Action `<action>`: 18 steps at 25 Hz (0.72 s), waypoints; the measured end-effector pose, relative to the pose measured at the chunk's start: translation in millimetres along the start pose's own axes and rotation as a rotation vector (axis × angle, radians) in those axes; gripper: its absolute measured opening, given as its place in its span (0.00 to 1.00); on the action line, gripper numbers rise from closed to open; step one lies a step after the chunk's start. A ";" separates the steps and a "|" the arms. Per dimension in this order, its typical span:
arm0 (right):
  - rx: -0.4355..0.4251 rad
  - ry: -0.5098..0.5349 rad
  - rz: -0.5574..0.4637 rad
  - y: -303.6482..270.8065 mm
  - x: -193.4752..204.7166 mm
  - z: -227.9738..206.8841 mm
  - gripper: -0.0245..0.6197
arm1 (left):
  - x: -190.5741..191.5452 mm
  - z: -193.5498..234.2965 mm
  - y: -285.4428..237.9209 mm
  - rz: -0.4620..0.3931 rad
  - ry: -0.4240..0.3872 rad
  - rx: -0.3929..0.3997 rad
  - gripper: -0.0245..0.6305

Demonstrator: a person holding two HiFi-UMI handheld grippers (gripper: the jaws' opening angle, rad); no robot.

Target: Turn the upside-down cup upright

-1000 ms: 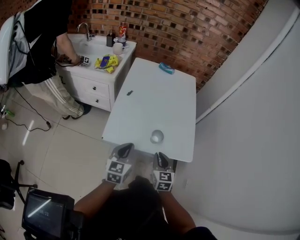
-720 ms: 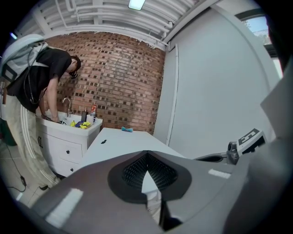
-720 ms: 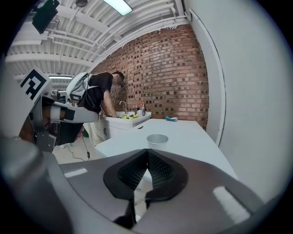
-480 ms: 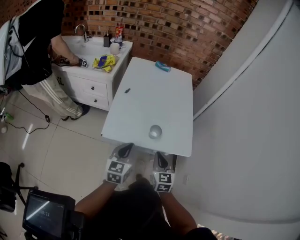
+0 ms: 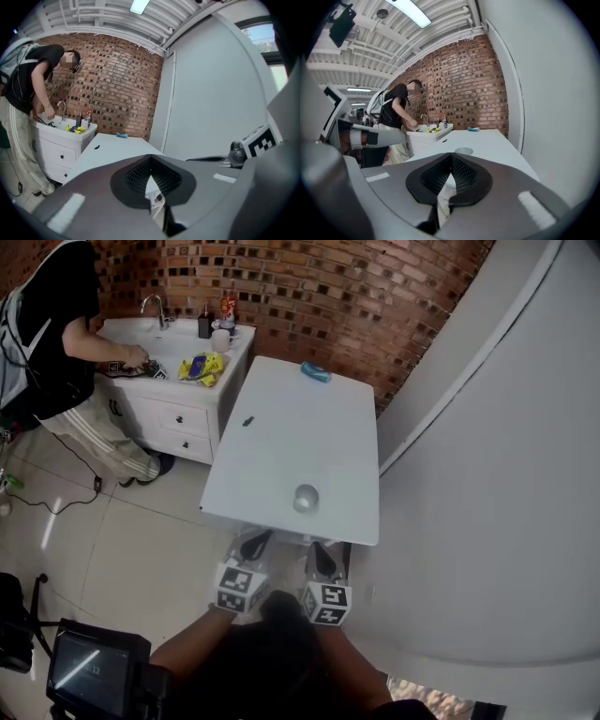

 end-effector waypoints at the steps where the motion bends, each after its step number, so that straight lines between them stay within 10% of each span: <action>1: 0.010 -0.023 -0.001 0.7 -1.8 -3.1 0.06 | -0.3 -1.5 1.1 0.000 -0.002 -0.001 0.04; 18: -0.041 0.053 -0.014 32.5 -2.7 -6.5 0.06 | 6.8 -34.3 23.7 0.007 -0.041 -0.058 0.04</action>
Point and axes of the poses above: the fingertips, and each gripper's own axes: y backward along the fingers, z to its left, x out of its underside, the point moved 3 cm from there along y, backward along the fingers, and after that the axes turned 3 degrees about y, right-handed, at the moved point
